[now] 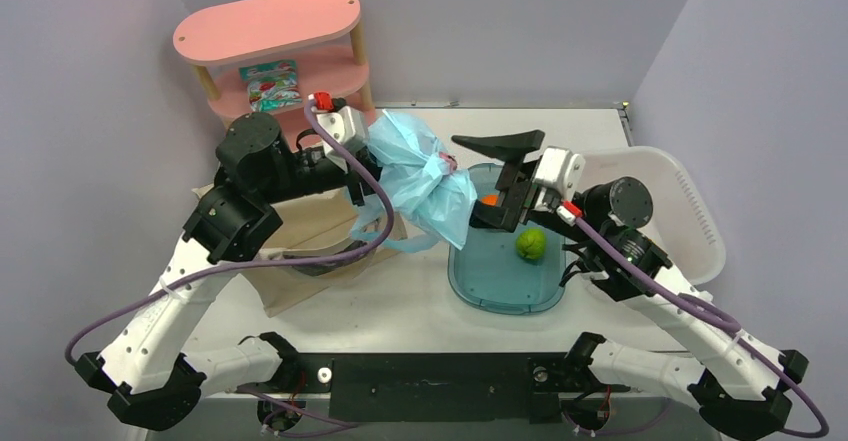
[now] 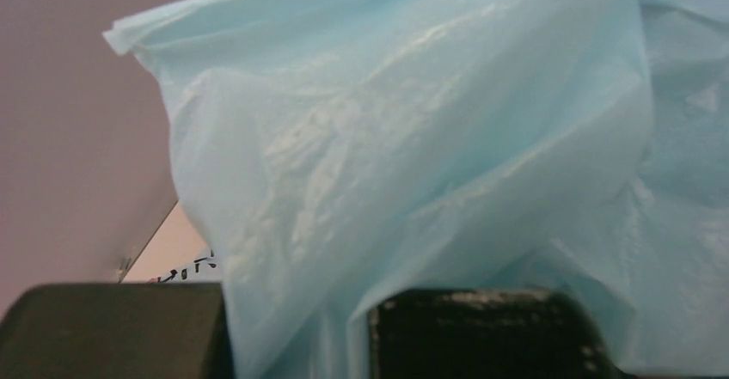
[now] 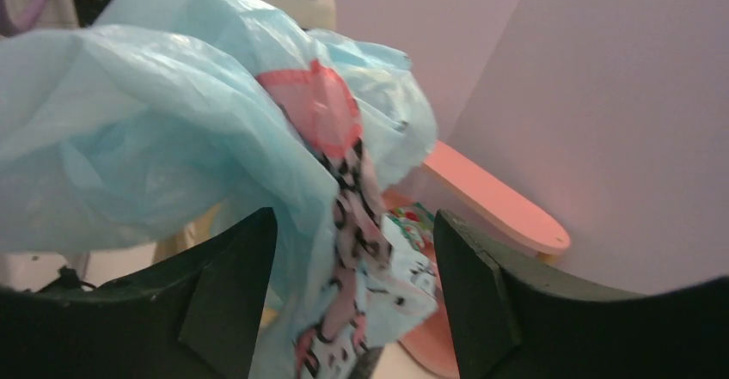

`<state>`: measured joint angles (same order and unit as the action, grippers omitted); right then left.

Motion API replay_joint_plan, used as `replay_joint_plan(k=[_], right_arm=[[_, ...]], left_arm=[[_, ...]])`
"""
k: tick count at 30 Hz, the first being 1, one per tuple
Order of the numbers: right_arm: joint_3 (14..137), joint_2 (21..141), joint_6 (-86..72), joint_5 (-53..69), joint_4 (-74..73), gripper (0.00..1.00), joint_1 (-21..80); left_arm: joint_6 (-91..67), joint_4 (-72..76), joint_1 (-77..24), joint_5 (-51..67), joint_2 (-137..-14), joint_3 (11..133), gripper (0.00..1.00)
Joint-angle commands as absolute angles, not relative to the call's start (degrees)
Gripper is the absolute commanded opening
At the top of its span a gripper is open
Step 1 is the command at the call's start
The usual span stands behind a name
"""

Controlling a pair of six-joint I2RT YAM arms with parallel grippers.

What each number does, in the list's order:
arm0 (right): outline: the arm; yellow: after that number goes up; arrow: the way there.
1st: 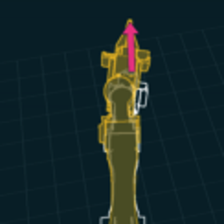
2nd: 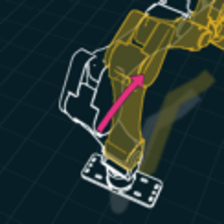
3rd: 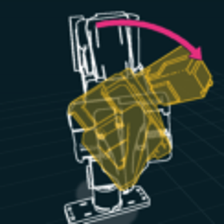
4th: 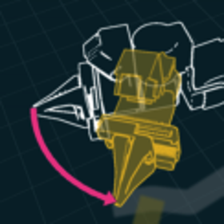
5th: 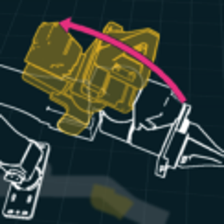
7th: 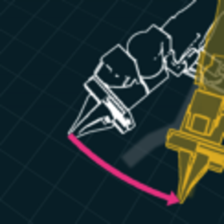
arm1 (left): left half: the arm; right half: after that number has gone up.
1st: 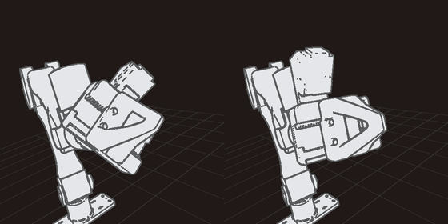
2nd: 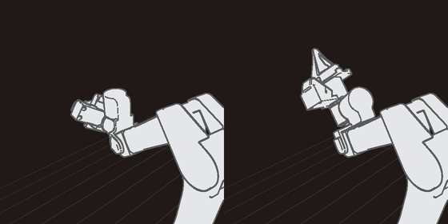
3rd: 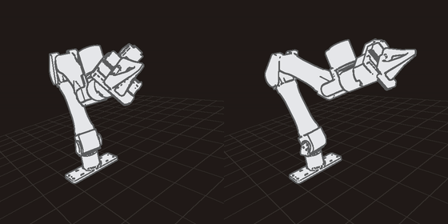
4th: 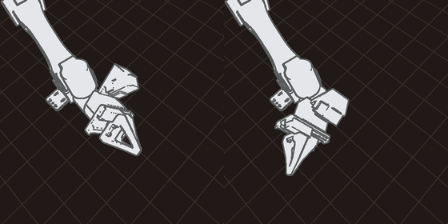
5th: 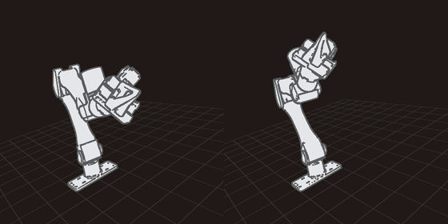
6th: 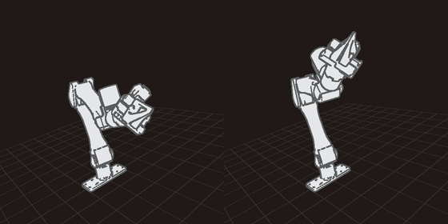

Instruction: Untie the knot of the grocery bags and take out the mixed food

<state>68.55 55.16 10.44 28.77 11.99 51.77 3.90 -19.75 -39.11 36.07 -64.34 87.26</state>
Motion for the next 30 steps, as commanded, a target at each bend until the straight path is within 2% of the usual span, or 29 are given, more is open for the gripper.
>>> replay_joint_plan(k=[1, 6, 14, 20, 30], right_arm=[[68.39, 51.98, 8.73, 26.82, 7.25, 0.66, 46.05], [67.13, 50.0, 7.7, 24.98, 4.11, 0.75, 41.99], [65.72, 49.02, 7.5, 25.09, 1.91, 0.77, 40.98], [66.26, 49.38, 8.04, 24.93, -0.63, 0.77, 40.76], [65.05, 49.45, 8.79, 24.88, -2.47, 0.77, 40.4]], left_arm=[[4.3, -23.88, -33.93, 34.95, -62.44, 92.97, 0.0], [0.95, -27.96, -24.21, 35.09, -63.09, 98.42, 0.0], [7.5, -39.33, -10.55, 33.42, -62.79, 98.73, 0.0], [11.68, -45.25, -1.99, 36.52, -61.05, 90.01, 0.0], [13.59, -51.23, -1.05, 37.35, -56.69, 73.85, 0.0]])
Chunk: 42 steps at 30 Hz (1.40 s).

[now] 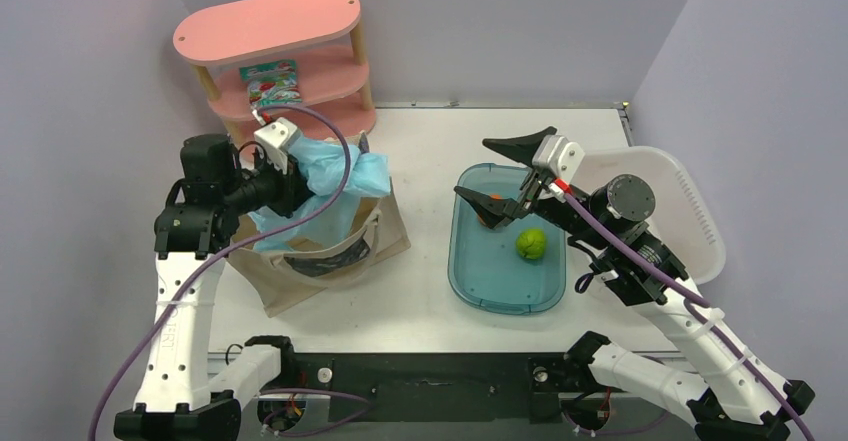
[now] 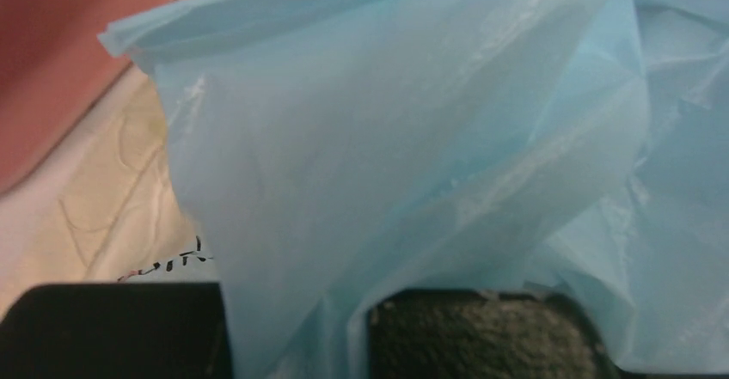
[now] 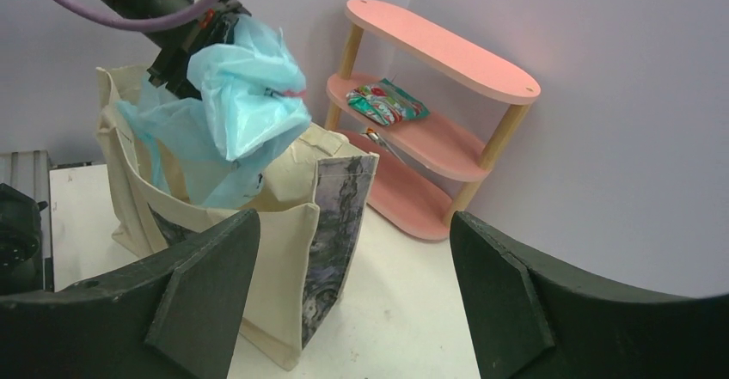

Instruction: Untie the knot of the grocery bags and take out the mixed food

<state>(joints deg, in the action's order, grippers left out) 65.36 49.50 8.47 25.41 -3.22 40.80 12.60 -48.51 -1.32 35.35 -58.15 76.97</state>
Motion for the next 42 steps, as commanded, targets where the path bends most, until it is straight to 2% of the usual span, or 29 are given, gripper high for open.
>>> replay_joint_plan(k=[1, 6, 15, 22, 31, 32, 34, 37, 42], right_arm=[[65.11, 49.55, 8.79, 24.92, -2.46, 0.77, 40.4], [65.09, 50.07, 8.95, 25.08, -2.53, 0.77, 40.31], [64.8, 50.67, 8.97, 24.91, -2.77, 0.77, 40.18], [65.22, 51.0, 8.94, 25.03, -3.24, 0.77, 40.04], [65.22, 50.93, 9.4, 24.75, -4.32, 0.77, 39.68], [65.22, 50.92, 9.4, 24.82, -4.4, 0.77, 39.66], [65.35, 51.0, 9.33, 25.02, -4.66, 0.77, 39.58], [65.44, 51.04, 9.67, 25.23, -5.05, 0.77, 39.55], [65.69, 51.27, 9.76, 25.51, -5.51, 0.77, 39.3]], left_arm=[[13.69, -51.9, -1.14, 37.18, -57.11, 73.13, 0.0], [16.46, -53.14, -2.93, 30.99, -58.42, 67.67, 0.0], [25.68, -50.11, -14.25, 11.11, -58.74, 57.46, 0.0], [26.41, -47.24, -15.22, 1.66, -65.5, 54.96, 0.0], [31.02, -43.96, -17.59, -13.05, -67.35, 50.93, 0.0], [31.31, -43.99, -17.69, -14.95, -67.42, 50.55, 0.02], [31.87, -44.72, -17.75, -17.0, -67.49, 50.12, 0.11], [32.17, -47.07, -17.71, -15.56, -65.44, 50.7, 0.38], [29.25, -54.86, -17.71, -2.55, -61.46, 60.58, 0.45]])
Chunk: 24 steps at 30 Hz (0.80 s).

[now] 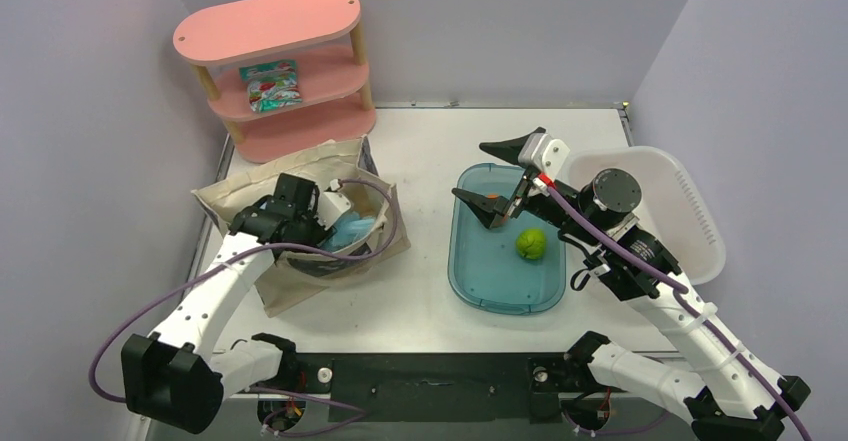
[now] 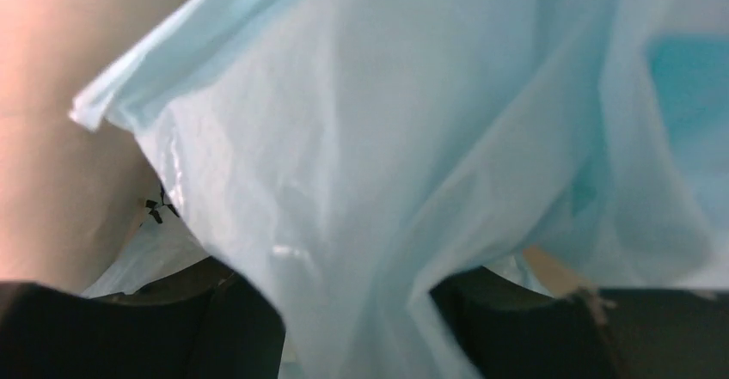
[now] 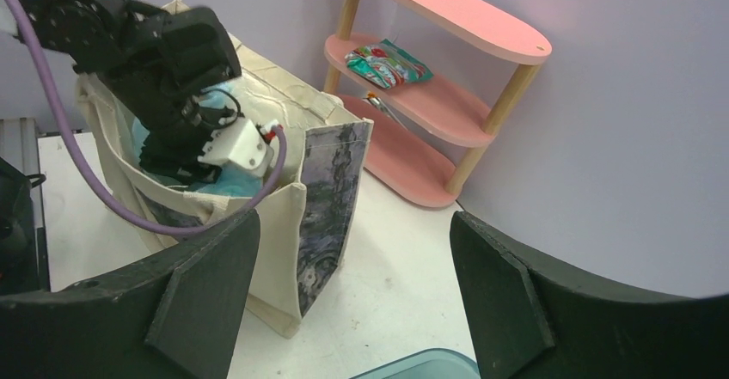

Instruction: Untie the knot of the grocery bags and take out the mixed food

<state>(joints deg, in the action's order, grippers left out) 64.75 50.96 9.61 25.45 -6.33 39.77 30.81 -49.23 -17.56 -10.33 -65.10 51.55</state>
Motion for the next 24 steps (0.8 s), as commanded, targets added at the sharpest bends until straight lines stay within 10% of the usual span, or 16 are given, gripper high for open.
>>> replay_joint_plan(k=[1, 24], right_arm=[[65.81, 51.39, 9.69, 25.78, -5.52, 0.77, 39.29], [65.22, 50.65, 10.1, 27.58, -6.6, 0.77, 38.22]], left_arm=[[28.6, -57.15, -17.68, 0.5, -61.71, 62.37, 0.46], [30.35, -74.85, -9.04, 25.69, -71.14, 97.72, 0.53]])
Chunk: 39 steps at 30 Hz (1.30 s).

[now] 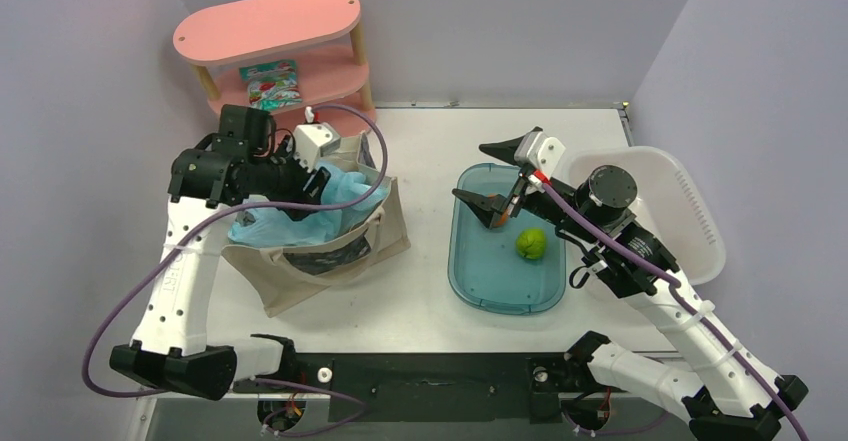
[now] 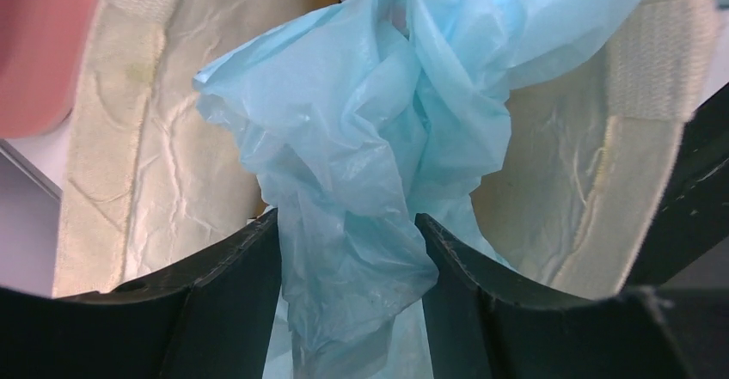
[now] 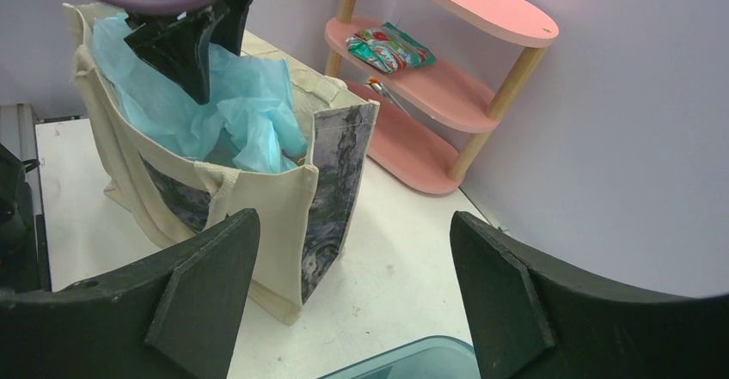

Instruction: Untie the knot of the grocery bags and take out the mixed food

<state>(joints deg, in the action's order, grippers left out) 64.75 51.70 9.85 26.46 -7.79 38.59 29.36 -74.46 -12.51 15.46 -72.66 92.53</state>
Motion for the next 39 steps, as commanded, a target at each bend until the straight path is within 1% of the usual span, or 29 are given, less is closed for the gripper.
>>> replay_joint_plan(k=[1, 2, 4, 5, 6, 8, 10, 16, 20, 23, 26, 28, 34, 36, 39], right_arm=[[65.22, 50.76, 10.06, 27.63, -6.66, 0.77, 38.12], [65.22, 50.79, 9.99, 27.8, -6.67, 0.77, 38.09], [65.23, 51.03, 9.83, 28.12, -6.68, 0.77, 38.07], [65.22, 51.14, 9.71, 28.3, -6.68, 0.77, 38.08], [65.28, 51.32, 9.64, 28.56, -6.57, 0.77, 38.06], [65.46, 51.6, 9.51, 28.8, -6.53, 0.77, 38.06], [65.49, 51.65, 9.46, 28.81, -6.58, 0.77, 38.08], [64.8, 50.97, 9.41, 28.31, -6.62, 0.77, 37.82], [64.37, 50.47, 9.49, 27.84, -6.84, 0.77, 37.66], [64.19, 50.11, 9.6, 27.41, -7.17, 0.77, 37.47], [64.03, 49.92, 9.68, 27.07, -7.36, 0.77, 37.25], [63.97, 49.81, 9.67, 27.04, -7.36, 0.77, 37.26], [64.12, 50.62, 8.9, 27.55, -6.78, 0.77, 37.09], [64.29, 50.93, 8.78, 27.87, -6.57, 0.77, 37.15], [64.59, 51.09, 8.75, 27.9, -6.7, 0.77, 37.14]], left_arm=[[29.3, -73.68, -8.48, 26.25, -70.77, 97.9, 0.52], [28.97, -71.7, -7.85, 26.75, -70.01, 97.69, 0.49], [29.67, -68.99, -7.83, 26.05, -68.96, 95.64, 0.33], [30.13, -68.38, -8.55, 25.33, -68.72, 94.62, 0.3], [30.82, -67.3, -8.98, 23.54, -68.73, 92.21, 0.24], [31.62, -65.71, -9.98, 20.84, -68.84, 87.98, 0.19], [33.1, -63.67, -10.3, 19.63, -68.7, 83.42, 0.16], [34.84, -55.13, -13.25, 13.17, -68.06, 68.64, 0.15], [35.59, -48.34, -13.45, 8.72, -68.07, 58.57, 0.09], [36.05, -44.31, -13.27, 2.77, -68.88, 52.16, 0.08], [37.91, -42.55, -12.44, -1.78, -68.55, 48.35, 0.09], [38.7, -37.75, -11.44, -7.61, -66.83, 45.14, 0.1], [39.01, -24.32, -8.34, -17.3, -61.48, 42.58, 0.11], [39.86, -19.93, -8.11, -21.26, -61.11, 41.69, 0.1], [42.41, -17.45, -6.27, -24.02, -61.75, 41.39, 0.11]])
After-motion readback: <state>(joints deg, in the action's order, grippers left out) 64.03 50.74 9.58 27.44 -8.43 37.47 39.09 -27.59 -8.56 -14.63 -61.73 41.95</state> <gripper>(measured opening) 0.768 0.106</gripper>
